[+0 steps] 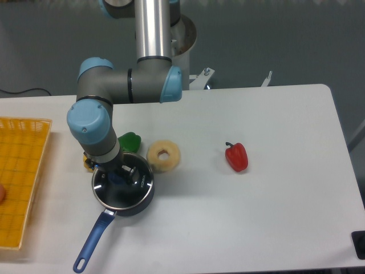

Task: Open the lid
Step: 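Close the gripper around the blue lid knob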

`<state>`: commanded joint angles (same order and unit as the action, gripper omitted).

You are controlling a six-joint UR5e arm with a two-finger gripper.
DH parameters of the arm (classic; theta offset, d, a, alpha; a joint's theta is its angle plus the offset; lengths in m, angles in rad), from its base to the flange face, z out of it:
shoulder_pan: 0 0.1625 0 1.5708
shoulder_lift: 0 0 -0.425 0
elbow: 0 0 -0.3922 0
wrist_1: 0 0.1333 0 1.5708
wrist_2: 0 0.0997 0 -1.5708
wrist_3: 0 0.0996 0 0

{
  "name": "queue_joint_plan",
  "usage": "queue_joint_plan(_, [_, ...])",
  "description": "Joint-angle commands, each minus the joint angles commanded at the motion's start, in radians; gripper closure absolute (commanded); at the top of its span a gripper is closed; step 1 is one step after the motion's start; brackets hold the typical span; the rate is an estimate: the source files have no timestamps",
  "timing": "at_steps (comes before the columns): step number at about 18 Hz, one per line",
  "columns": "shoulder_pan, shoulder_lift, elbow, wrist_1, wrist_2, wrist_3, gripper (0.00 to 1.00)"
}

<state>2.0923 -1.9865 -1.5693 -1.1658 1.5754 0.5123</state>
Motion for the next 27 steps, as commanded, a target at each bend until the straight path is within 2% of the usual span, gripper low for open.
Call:
queue_joint_plan(2, [0.002,0.002,0.000,-0.002,0.000,-0.002,0.30])
queue_joint_plan(6, [0.005,0.005,0.000,-0.002,0.000,-0.003,0.31])
queue_joint_plan(11, [0.006,0.003,0.000,-0.003,0.000,-0.006,0.41])
queue_joint_plan(12, [0.006,0.003,0.000,-0.003,0.000,-0.008,0.46])
queue_joint_plan(14, [0.006,0.003,0.000,-0.003,0.000,-0.008,0.46])
queue_joint_plan(15, [0.006,0.003,0.000,-0.003,0.000,-0.011,0.60])
queue_joint_plan(16, [0.006,0.003,0.000,-0.005,0.000,-0.023,0.65])
queue_joint_plan(27, [0.011,0.012,0.011,-0.008,-0.014,-0.026,0.65])
